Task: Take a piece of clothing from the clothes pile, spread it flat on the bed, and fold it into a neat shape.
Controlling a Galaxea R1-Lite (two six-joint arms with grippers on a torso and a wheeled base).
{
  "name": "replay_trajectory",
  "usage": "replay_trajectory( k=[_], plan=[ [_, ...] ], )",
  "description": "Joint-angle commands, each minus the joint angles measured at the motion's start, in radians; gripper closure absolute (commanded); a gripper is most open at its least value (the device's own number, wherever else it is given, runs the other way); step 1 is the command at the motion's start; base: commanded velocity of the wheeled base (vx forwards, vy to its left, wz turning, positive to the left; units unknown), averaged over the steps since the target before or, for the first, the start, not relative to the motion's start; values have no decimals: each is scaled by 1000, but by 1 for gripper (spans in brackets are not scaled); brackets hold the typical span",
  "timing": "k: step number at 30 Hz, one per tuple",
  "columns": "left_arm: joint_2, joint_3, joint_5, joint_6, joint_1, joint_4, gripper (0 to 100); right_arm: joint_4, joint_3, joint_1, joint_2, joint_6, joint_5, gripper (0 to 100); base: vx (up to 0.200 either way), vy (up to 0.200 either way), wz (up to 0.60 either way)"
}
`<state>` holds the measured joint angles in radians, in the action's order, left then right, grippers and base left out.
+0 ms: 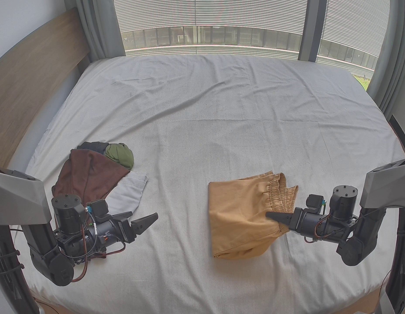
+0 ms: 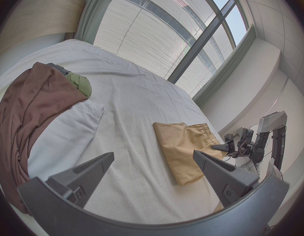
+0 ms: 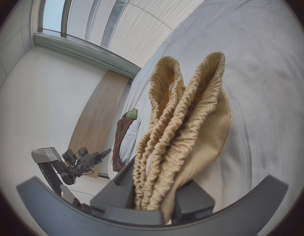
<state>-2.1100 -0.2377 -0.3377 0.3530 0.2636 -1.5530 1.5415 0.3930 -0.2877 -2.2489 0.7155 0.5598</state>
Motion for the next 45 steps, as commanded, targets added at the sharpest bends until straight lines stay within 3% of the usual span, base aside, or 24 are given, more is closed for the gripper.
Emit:
replay_trajectory(
  k=[1, 23, 45],
  plan=[
    [13, -2, 0, 0, -14, -1, 0, 0, 14, -2, 69, 1, 0, 100, 0, 0, 0],
    [30, 4, -1, 3, -15, -1, 0, -3, 124, -39, 160, 16, 14, 100, 0, 0, 0],
    [19, 6, -1, 3, -12, -1, 0, -376, 553, -64, 178, 19, 14, 100, 0, 0, 0]
  ],
)
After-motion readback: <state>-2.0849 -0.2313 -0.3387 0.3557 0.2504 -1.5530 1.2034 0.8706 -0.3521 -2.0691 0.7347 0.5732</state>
